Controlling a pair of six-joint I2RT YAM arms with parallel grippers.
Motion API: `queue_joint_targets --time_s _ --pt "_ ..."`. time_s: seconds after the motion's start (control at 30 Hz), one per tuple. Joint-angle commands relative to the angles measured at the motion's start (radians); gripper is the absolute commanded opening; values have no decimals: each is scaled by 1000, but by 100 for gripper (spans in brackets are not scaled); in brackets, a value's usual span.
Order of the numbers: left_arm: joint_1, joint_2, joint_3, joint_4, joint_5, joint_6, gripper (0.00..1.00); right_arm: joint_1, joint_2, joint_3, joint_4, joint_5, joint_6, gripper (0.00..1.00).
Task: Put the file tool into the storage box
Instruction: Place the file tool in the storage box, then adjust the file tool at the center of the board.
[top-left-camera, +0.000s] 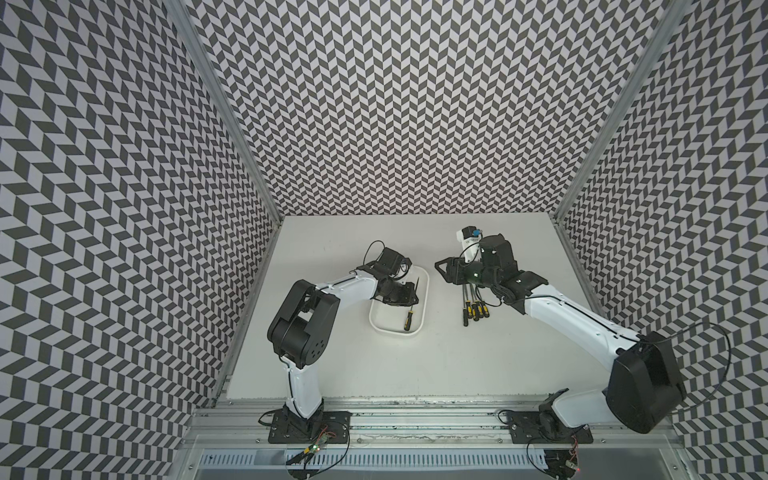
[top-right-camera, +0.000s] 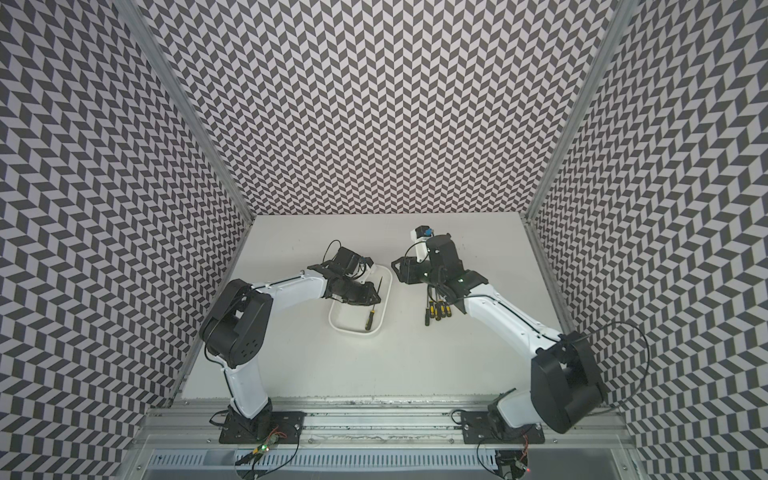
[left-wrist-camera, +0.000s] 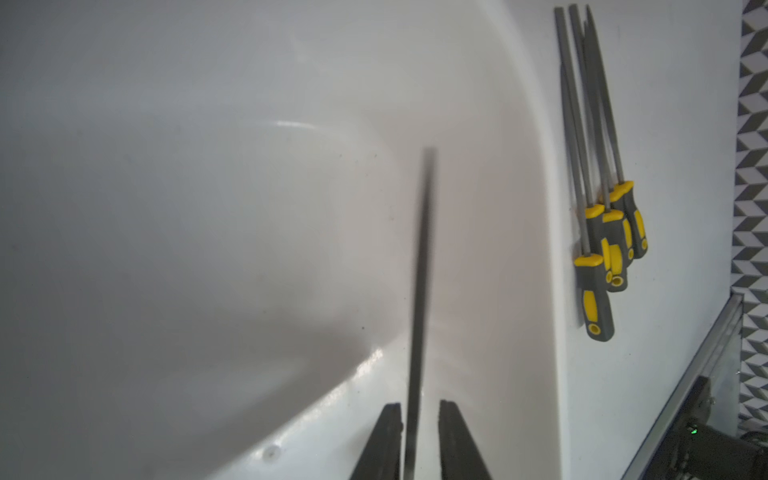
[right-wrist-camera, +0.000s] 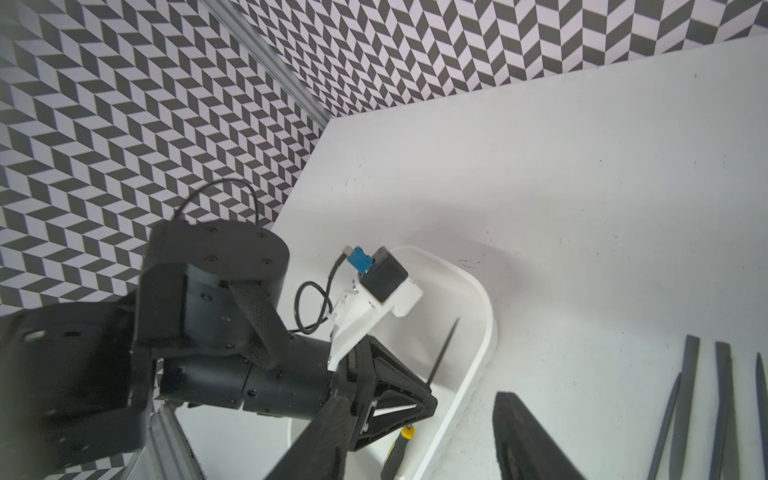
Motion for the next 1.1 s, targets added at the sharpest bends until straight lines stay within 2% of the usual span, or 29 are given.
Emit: queue_joint_targets --time_s 0.0,0.1,0.27,0.37,0.47,0.6,0.77,1.07 --pt "-8 19 26 -22 21 -9 32 -4 -27 -6 18 19 -1 59" --pt "-8 20 35 -21 25 -12 33 -6 -19 -2 3 47 3 58" --pt "-8 12 42 -26 29 -15 33 -19 26 5 -76 162 54 58" --pt "-7 -14 42 -24 23 -19 33 -34 99 17 -177 245 85 55" --pt "4 -68 34 7 21 -37 34 -46 197 42 -281 277 73 53" --pt "31 -160 4 66 -12 -75 38 -45 261 7 -287 242 68 50" --pt "89 -243 -8 72 -52 -79 45 -41 265 -33 -282 226 76 46" --pt "133 -262 -54 75 -46 -81 46 -16 255 -98 -283 205 74 45"
